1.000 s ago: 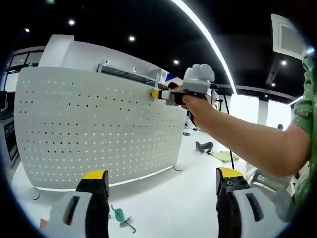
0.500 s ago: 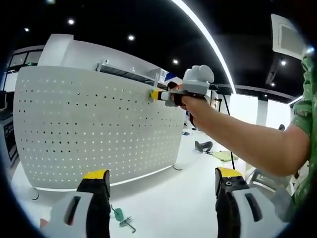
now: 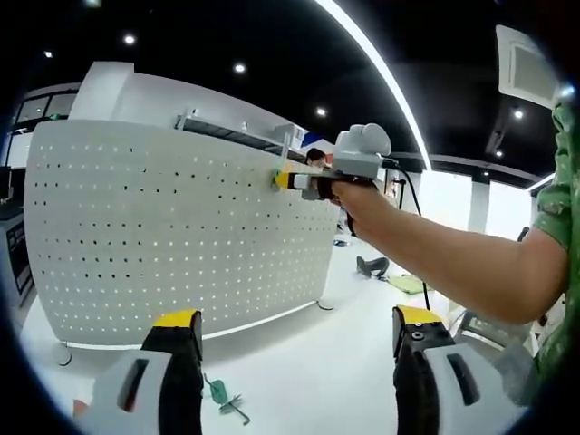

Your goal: Insert the hook assembly into the mounting plate slot until the hook locks in place.

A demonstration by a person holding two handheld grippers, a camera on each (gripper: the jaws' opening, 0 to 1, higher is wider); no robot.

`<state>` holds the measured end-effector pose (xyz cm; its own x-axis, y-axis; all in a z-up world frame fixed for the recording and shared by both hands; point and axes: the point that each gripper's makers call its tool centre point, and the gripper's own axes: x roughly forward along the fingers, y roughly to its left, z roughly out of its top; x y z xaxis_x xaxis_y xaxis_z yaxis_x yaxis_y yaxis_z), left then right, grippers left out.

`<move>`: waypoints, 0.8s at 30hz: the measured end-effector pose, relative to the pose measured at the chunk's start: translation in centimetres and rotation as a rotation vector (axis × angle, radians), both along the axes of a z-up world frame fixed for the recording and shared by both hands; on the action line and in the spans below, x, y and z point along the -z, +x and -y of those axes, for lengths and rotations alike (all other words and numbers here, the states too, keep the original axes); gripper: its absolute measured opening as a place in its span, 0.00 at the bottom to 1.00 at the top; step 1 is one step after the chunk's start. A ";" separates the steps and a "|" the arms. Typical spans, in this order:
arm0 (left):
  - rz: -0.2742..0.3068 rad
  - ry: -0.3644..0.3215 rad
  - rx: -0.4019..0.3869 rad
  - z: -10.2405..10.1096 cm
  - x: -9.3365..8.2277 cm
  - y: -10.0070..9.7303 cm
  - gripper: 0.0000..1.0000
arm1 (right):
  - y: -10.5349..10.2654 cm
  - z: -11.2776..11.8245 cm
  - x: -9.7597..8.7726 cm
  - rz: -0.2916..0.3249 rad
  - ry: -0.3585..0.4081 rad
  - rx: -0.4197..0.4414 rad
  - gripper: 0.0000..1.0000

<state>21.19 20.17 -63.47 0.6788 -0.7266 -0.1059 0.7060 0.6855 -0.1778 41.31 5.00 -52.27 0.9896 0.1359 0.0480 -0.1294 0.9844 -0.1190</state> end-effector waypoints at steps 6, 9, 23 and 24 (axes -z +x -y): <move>-0.003 0.000 -0.002 -0.1 0.1 0.0 0.88 | 0.1 0.0 0.0 0.003 -0.004 0.002 0.01; -0.001 -0.002 -0.003 -0.2 0.0 0.1 0.87 | 0.2 0.0 0.1 0.006 -0.015 0.004 0.01; 0.000 -0.001 -0.007 -0.5 0.0 0.2 0.85 | 0.2 -0.2 0.2 0.030 -0.013 0.009 0.01; 0.000 -0.001 -0.006 -0.5 0.0 0.2 0.85 | 0.2 -0.2 0.2 0.032 -0.013 0.010 0.01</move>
